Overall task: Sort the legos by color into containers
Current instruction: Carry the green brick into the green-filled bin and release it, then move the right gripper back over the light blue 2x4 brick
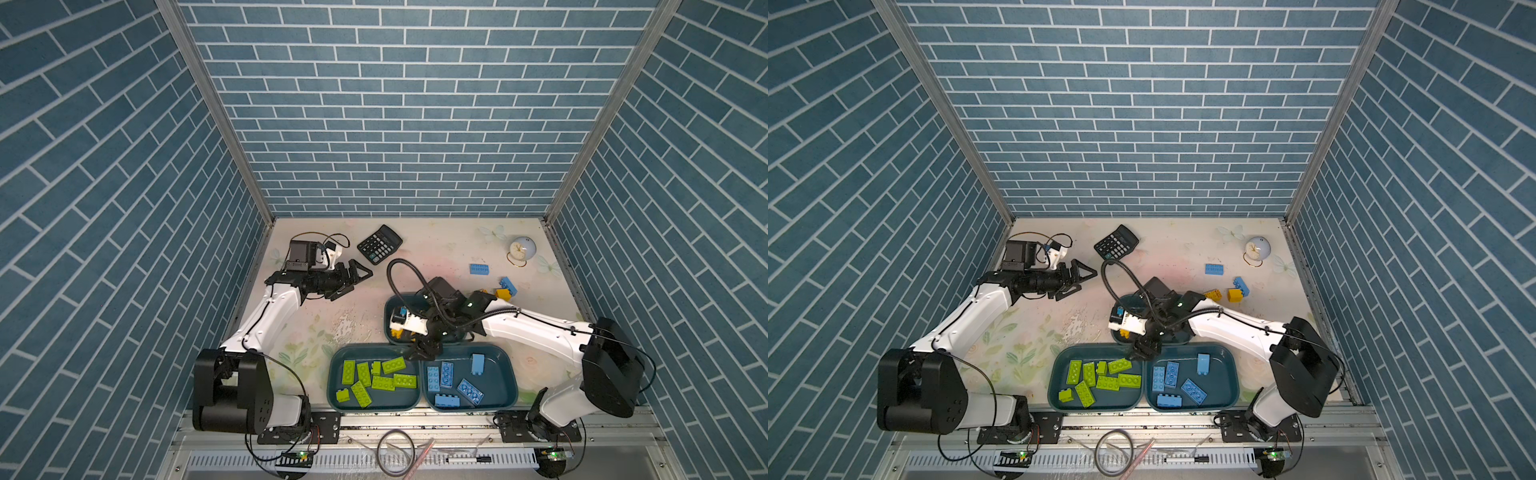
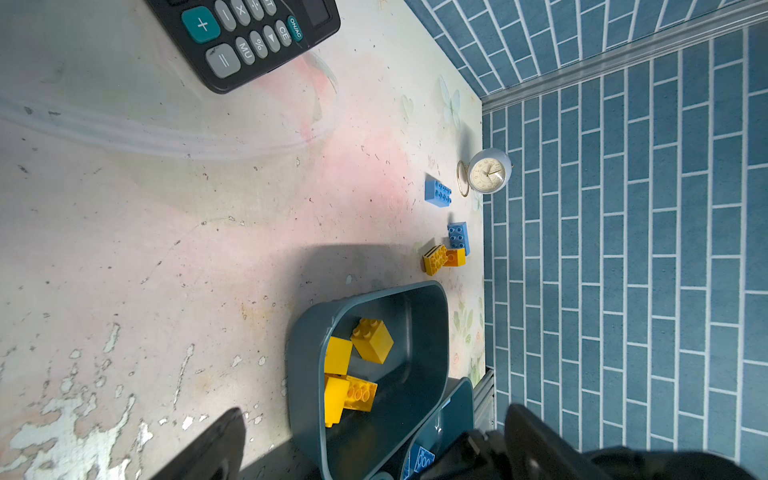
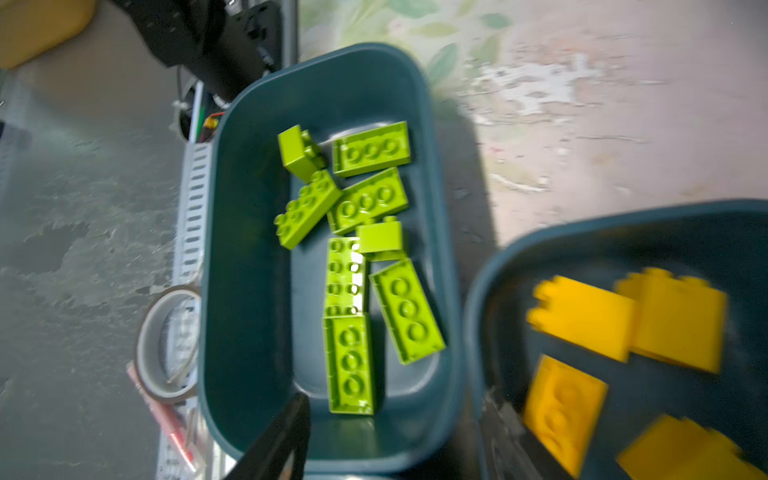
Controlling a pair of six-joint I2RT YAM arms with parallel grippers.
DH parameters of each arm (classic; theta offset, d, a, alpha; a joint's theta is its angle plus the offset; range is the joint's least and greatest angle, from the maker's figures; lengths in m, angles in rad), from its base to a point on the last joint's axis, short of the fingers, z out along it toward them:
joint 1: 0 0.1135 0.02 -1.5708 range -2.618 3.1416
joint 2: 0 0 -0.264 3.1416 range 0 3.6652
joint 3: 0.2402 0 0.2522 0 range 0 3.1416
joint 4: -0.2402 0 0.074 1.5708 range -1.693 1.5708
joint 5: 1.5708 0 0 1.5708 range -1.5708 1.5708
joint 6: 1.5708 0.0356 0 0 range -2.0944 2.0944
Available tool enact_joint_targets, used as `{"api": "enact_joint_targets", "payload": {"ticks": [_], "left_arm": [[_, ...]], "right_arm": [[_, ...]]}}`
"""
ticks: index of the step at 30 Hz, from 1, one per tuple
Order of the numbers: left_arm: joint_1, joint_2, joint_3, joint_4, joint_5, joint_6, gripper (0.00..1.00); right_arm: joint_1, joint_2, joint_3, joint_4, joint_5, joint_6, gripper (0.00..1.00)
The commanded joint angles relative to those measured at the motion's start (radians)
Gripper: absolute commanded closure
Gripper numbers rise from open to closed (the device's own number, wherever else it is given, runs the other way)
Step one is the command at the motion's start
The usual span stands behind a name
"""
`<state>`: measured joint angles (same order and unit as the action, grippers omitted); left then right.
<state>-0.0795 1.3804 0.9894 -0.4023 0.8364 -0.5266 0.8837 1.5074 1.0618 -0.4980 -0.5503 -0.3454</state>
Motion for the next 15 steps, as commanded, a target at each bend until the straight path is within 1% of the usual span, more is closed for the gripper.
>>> {"api": "enact_joint_targets", "payload": {"ticks": [1,4,7,9,12,15], "left_arm": [[0.006,-0.012,-0.012,-0.003,0.019,0.017,0.01],[0.006,-0.011,-0.012,0.012,0.02,0.008,0.01],[0.006,-0.011,-0.015,0.027,0.02,-0.001,0.01],[0.006,-0.012,-0.017,0.035,0.021,-0.006,0.01],[0.006,-0.015,-0.014,0.034,0.024,-0.007,0.01],[0.006,-0.018,-0.003,0.016,0.02,0.004,0.01]], "right_arm": [[-0.145,-0.062,0.042,-0.067,0.014,-0.03,0.34],[-0.288,-0.056,0.061,-0.12,0.08,-0.135,0.33],[-0.442,-0.012,0.08,-0.084,0.144,-0.194,0.33],[-0.515,0.048,0.126,-0.071,0.18,-0.236,0.33],[-0.591,0.122,0.178,-0.027,0.146,-0.305,0.33],[-0.655,0.21,0.245,-0.037,0.141,-0.399,0.32]]}}
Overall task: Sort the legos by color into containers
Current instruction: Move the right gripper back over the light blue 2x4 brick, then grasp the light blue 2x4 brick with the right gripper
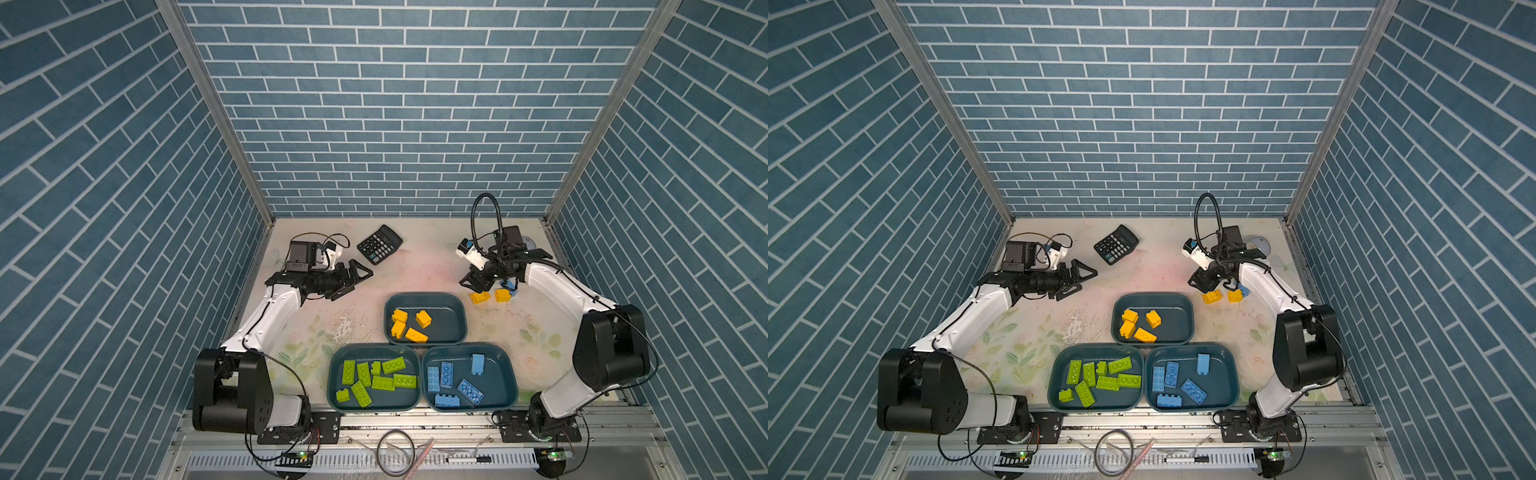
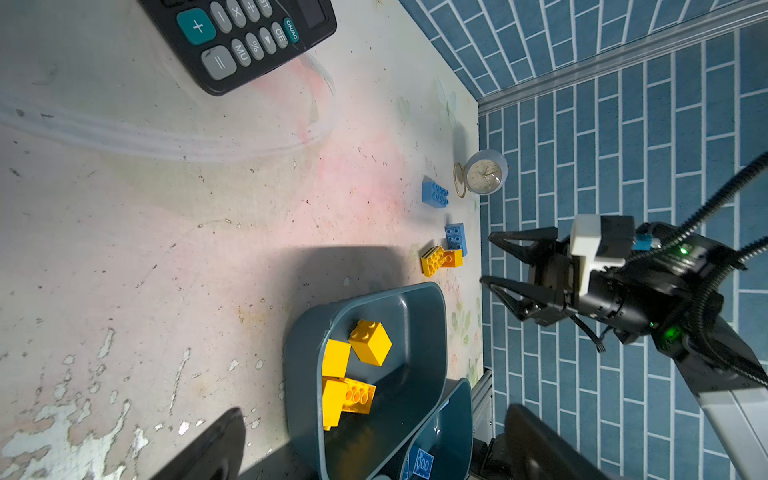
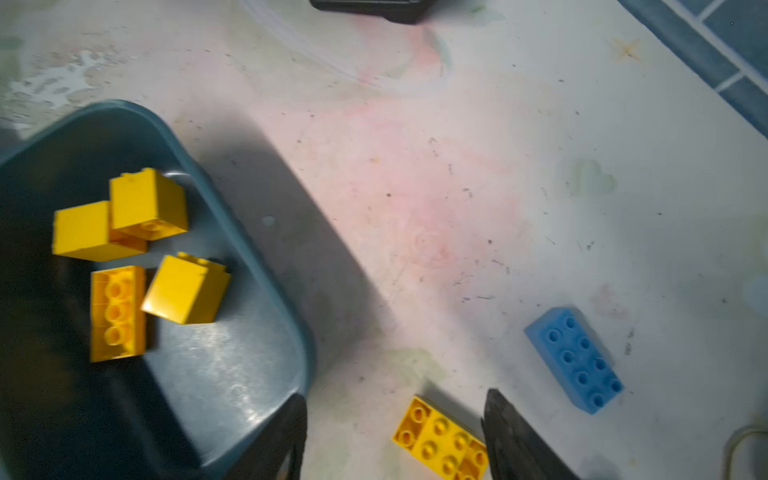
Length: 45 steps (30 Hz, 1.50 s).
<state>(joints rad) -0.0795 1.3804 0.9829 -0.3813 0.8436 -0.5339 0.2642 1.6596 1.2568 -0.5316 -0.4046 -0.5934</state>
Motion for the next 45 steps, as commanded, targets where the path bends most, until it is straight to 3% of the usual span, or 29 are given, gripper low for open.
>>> {"api": "enact_joint_targets", "payload": {"ticks": [1,9,15,28,30,33,37,45], "left_arm": [[0.006,-0.018,0.003,-0.003,0.01,0.008,0.01],[0.007,-0.006,0.018,-0.013,0.006,0.004,0.01],[0.006,0.007,0.043,-0.014,0.0,-0.003,0.01],[0.006,0.014,0.057,-0.029,0.001,-0.001,0.01],[0.006,0.012,0.054,-0.035,0.003,0.001,0.01],[0.006,0.012,0.053,-0.043,0.002,0.004,0.01],[0.006,0.008,0.055,-0.045,0.005,0.004,0.01],[0.006,0.027,0.055,-0.026,0.012,-0.001,0.01]], "right_arm": [[-0.056,0.09,0.076,-0.011,-0.019,-0.169,0.32],[-0.149,0.344,0.299,-0.129,-0.037,-0.357,0.3],[-0.176,0.443,0.375,-0.158,-0.037,-0.445,0.26],[-0.177,0.588,0.463,-0.149,-0.023,-0.46,0.28],[-0.177,0.591,0.458,-0.15,-0.026,-0.46,0.34],[-0.177,0.587,0.444,-0.156,-0.042,-0.461,0.52],[-0.178,0.552,0.444,-0.179,-0.049,-0.44,0.68],[-0.144,0.248,0.209,-0.102,-0.096,-0.353,0.74]]}}
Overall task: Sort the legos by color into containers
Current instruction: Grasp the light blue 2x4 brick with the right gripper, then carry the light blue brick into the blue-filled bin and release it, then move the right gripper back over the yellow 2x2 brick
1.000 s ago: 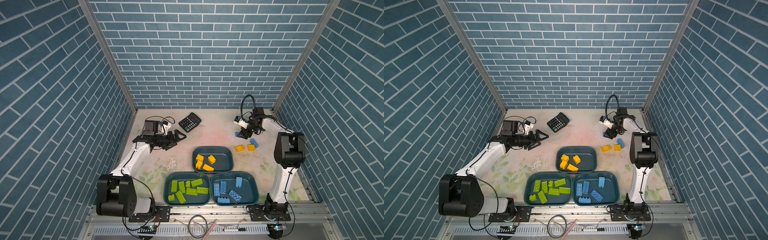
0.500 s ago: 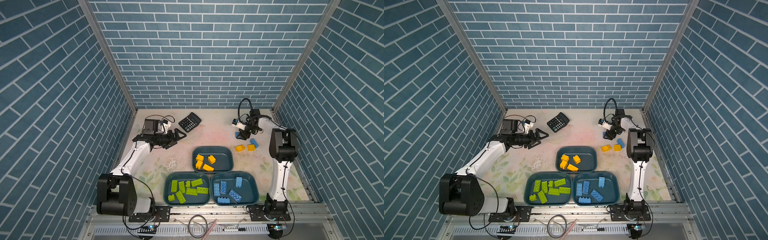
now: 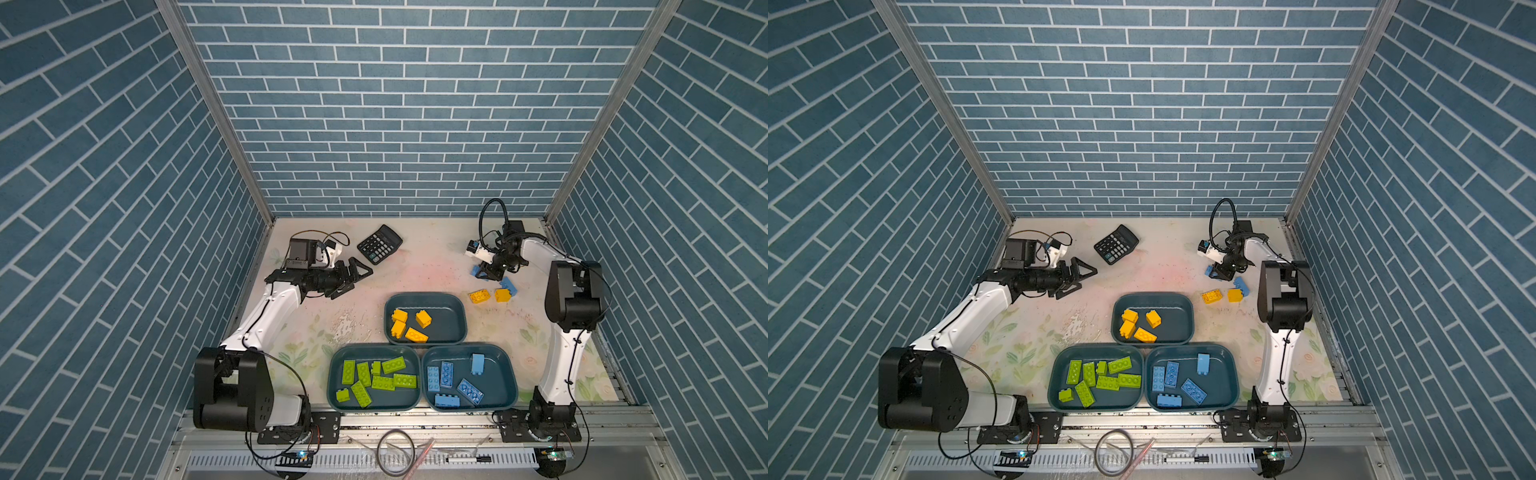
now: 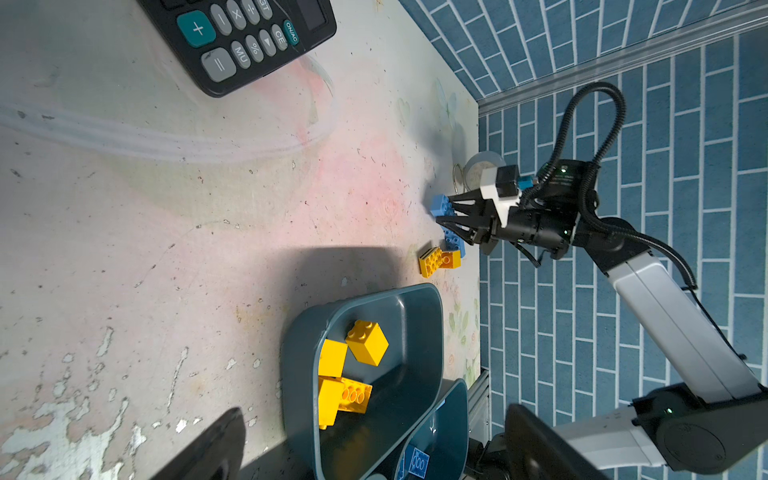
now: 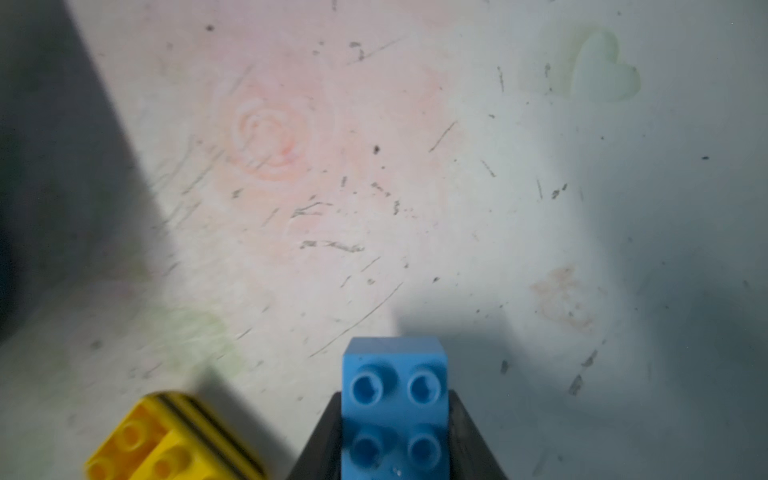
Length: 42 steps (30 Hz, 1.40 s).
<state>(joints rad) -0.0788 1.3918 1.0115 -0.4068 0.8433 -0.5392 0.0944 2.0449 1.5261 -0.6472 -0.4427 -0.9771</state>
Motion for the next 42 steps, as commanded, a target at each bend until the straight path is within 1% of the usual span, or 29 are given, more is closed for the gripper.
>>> {"api": "enact_joint_targets", "payload": {"ticks": [1,3,7,11,15,18,20,23,26,28,30,32,34,37,39,42], "left_arm": [[0.005,0.017,0.025,0.003,0.014,0.004,0.01],[0.005,0.019,0.018,0.014,0.018,0.0,0.01],[0.005,0.024,0.003,0.038,0.031,-0.007,0.01],[0.005,0.028,-0.002,0.045,0.036,-0.007,0.02],[0.005,0.028,-0.007,0.048,0.042,0.001,0.01],[0.005,0.037,-0.006,0.049,0.049,0.005,0.02],[0.005,0.041,-0.004,0.051,0.055,0.006,0.01],[0.005,0.051,0.001,0.053,0.06,0.009,0.02],[0.005,0.061,-0.001,0.057,0.064,0.009,0.01],[0.005,0.057,-0.006,0.059,0.063,0.009,0.02],[0.005,0.049,-0.011,0.059,0.064,0.009,0.02],[0.005,0.045,-0.013,0.054,0.064,0.012,0.02],[0.005,0.044,-0.016,0.052,0.065,0.013,0.02],[0.005,0.044,-0.019,0.056,0.066,0.013,0.02],[0.005,0.048,-0.021,0.06,0.068,0.012,0.02],[0.005,0.054,-0.015,0.065,0.072,0.016,0.02]], "right_arm": [[0.035,-0.193,-0.108,0.032,-0.072,0.061,0.74],[0.054,-0.296,-0.202,0.071,-0.088,0.122,0.74],[0.129,-0.524,-0.396,0.094,-0.063,0.206,0.73],[0.233,-0.734,-0.529,0.027,-0.034,0.28,0.73],[0.356,-0.919,-0.622,-0.102,-0.023,0.329,0.73],[0.457,-1.014,-0.683,-0.177,-0.007,0.354,0.73],[0.51,-1.047,-0.716,-0.214,0.006,0.358,0.72],[0.597,-1.054,-0.766,-0.229,0.035,0.362,0.69],[0.66,-1.019,-0.807,-0.214,0.082,0.351,0.63],[0.665,-0.996,-0.81,-0.189,0.091,0.356,0.53],[0.665,-0.992,-0.794,-0.165,0.101,0.374,0.4],[0.657,-1.01,-0.779,-0.15,0.126,0.38,0.35],[0.621,-1.036,-0.766,-0.149,0.136,0.367,0.33],[0.477,-1.058,-0.73,-0.168,0.083,0.32,0.32],[0.375,-1.041,-0.692,-0.193,0.044,0.259,0.32],[0.271,-0.976,-0.649,-0.182,0.024,0.198,0.32]]}}
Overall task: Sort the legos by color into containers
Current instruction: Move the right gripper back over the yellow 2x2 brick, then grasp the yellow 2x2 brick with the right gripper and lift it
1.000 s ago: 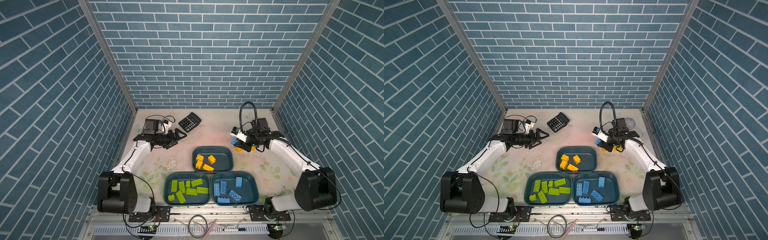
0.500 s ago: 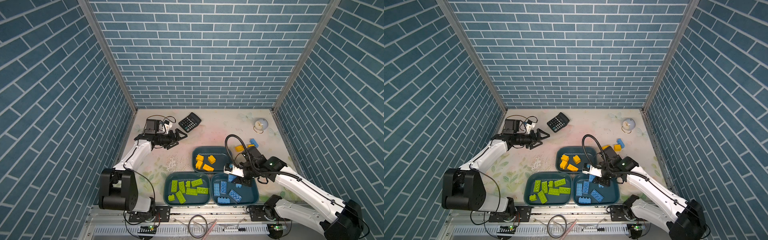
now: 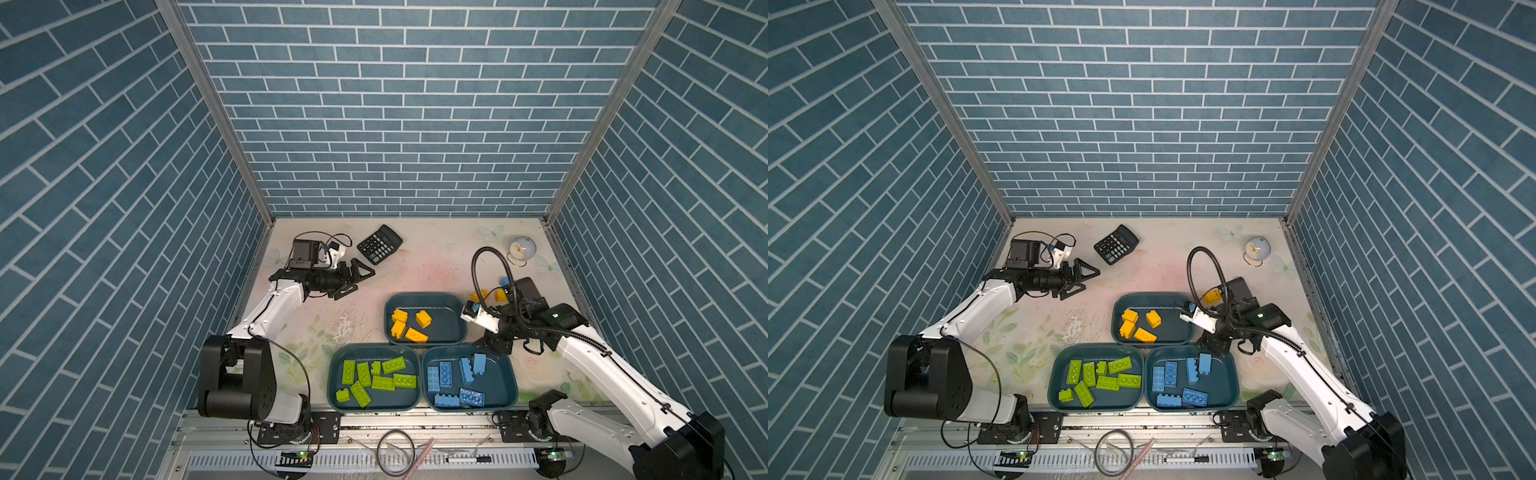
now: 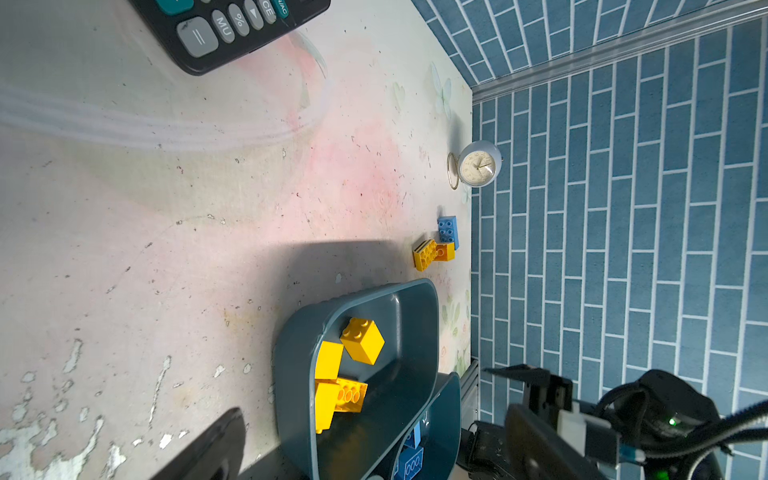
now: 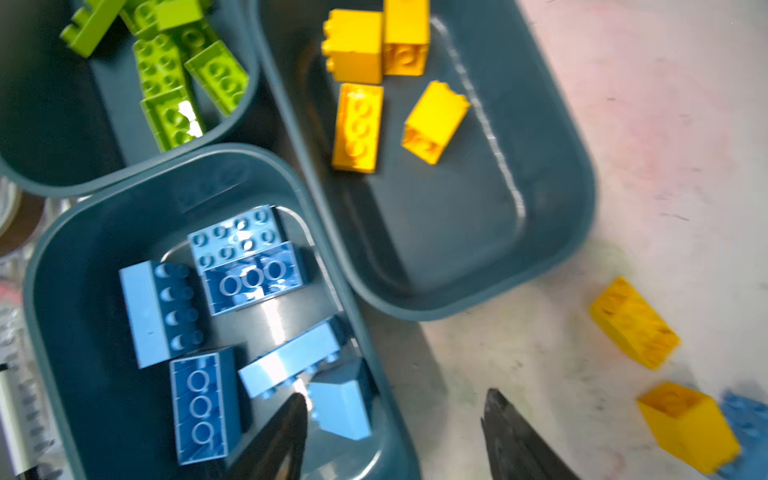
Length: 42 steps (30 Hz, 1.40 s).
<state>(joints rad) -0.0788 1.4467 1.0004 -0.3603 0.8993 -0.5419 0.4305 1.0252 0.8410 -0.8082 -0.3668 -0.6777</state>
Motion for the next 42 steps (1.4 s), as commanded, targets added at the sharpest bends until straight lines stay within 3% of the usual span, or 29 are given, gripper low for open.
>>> {"api": "enact_joint_targets", "payload": {"ticks": [1,9,12,18,26,37,42], "left_arm": [[0.005,0.002,-0.002,0.018,0.016,0.021,0.02],[0.005,0.01,-0.02,0.065,0.02,0.003,0.02],[0.005,0.01,-0.012,0.037,0.02,0.024,0.02],[0.007,0.006,-0.018,0.017,0.018,0.05,0.02],[0.008,0.013,-0.016,-0.007,0.017,0.072,0.02],[0.011,0.027,0.006,-0.038,0.018,0.095,0.02],[0.017,0.027,0.006,-0.056,0.02,0.109,0.02]], "right_arm": [[-0.107,0.065,0.044,-0.001,-0.068,-0.102,0.32],[-0.269,0.402,0.155,0.155,-0.075,-0.205,0.28],[-0.293,0.548,0.255,0.121,-0.067,-0.266,0.2],[-0.31,0.742,0.369,0.12,-0.049,-0.356,0.2],[-0.307,0.872,0.448,0.145,-0.038,-0.455,0.2],[-0.297,0.942,0.478,0.136,-0.053,-0.466,0.28],[-0.287,0.953,0.477,0.136,-0.055,-0.46,0.45]]}}
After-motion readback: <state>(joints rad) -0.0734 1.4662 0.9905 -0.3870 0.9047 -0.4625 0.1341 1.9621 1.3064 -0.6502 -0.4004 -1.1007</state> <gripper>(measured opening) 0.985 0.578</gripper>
